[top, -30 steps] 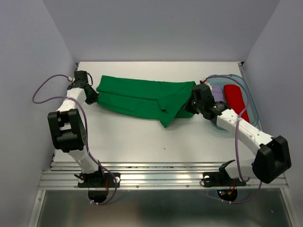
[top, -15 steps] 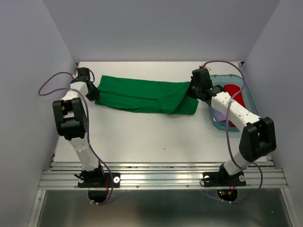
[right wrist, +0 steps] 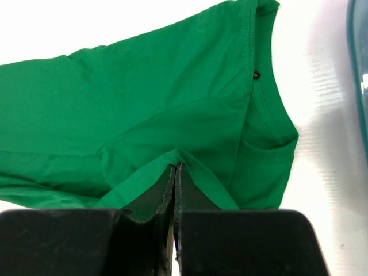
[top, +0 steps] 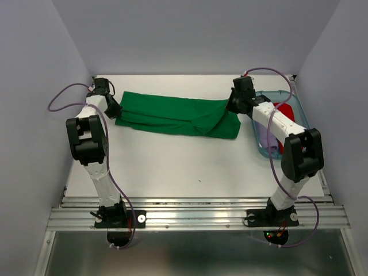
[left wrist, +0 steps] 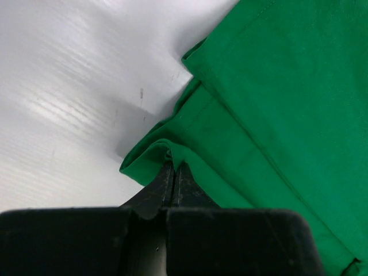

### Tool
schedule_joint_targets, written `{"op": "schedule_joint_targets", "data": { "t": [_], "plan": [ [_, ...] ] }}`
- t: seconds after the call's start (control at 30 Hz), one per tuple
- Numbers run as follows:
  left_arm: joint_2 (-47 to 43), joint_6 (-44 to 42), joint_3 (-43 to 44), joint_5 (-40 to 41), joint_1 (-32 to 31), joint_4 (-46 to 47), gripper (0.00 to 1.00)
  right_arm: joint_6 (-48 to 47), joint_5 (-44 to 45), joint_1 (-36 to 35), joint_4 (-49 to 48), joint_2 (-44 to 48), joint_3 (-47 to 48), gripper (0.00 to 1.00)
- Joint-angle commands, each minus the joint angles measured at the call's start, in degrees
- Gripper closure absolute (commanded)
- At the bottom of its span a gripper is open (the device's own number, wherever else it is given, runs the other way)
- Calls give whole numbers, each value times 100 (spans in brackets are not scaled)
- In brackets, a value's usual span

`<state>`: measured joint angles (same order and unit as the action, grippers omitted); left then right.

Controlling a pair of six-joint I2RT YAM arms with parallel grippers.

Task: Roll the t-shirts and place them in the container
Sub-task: Fold the T-shirt at the center of the board.

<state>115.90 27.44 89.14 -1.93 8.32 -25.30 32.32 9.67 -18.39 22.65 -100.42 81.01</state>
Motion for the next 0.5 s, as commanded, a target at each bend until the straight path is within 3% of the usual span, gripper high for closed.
{"op": "schedule_joint_targets", "data": {
  "t": [0.0, 0.37, 0.47],
  "plan": [
    [187, -99, 471, -9, -14, -159, 100, -129, -44, 46, -103, -170, 371, 99],
    [592, -134, 894, -149, -14, -230, 100, -138, 17, 99, -130, -478, 494, 99],
    [540, -125, 921, -184, -23, -186, 92, -146, 0, 152, -147, -619, 556, 99]
  ]
}}
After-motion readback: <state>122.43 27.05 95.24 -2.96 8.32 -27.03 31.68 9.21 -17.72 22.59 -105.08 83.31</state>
